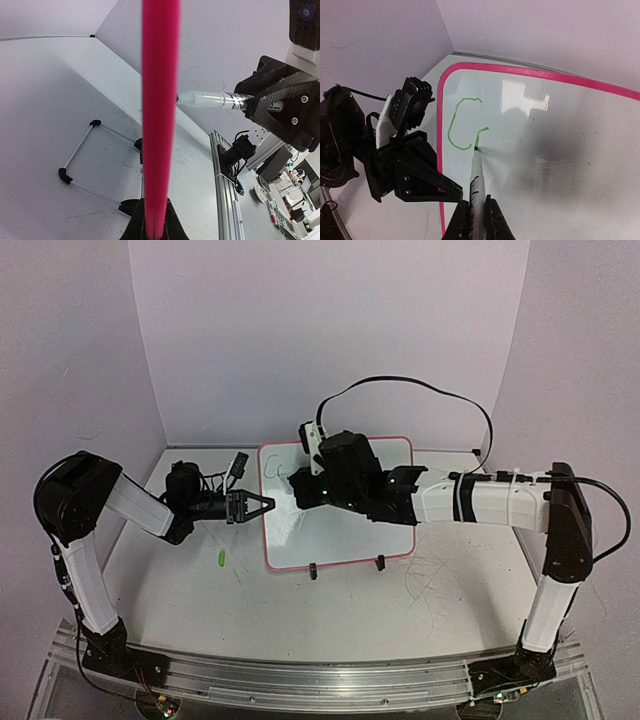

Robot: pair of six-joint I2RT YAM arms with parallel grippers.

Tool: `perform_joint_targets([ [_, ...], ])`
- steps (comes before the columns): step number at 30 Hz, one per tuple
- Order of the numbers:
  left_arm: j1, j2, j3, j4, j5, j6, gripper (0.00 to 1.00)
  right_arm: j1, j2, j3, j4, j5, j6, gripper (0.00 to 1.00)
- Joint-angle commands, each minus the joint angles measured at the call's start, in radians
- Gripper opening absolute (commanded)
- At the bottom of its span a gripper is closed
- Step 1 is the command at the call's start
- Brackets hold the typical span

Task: Write a sentence on the whiteboard

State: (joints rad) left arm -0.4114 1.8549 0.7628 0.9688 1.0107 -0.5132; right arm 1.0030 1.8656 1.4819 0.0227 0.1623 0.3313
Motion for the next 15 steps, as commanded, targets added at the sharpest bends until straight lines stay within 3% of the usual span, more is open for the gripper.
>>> perform_joint_targets([
  [1,0.005,-0.014,-0.009,-0.007,-0.002,-0.014,0.00,-0.007,-0.037,-0.029,-0.023,0.036,0.012,0.00],
  [15,0.004,-0.012,-0.009,-0.007,-0.001,-0.014,0.00,-0.008,-0.066,-0.044,-0.023,0.138,0.017,0.00],
])
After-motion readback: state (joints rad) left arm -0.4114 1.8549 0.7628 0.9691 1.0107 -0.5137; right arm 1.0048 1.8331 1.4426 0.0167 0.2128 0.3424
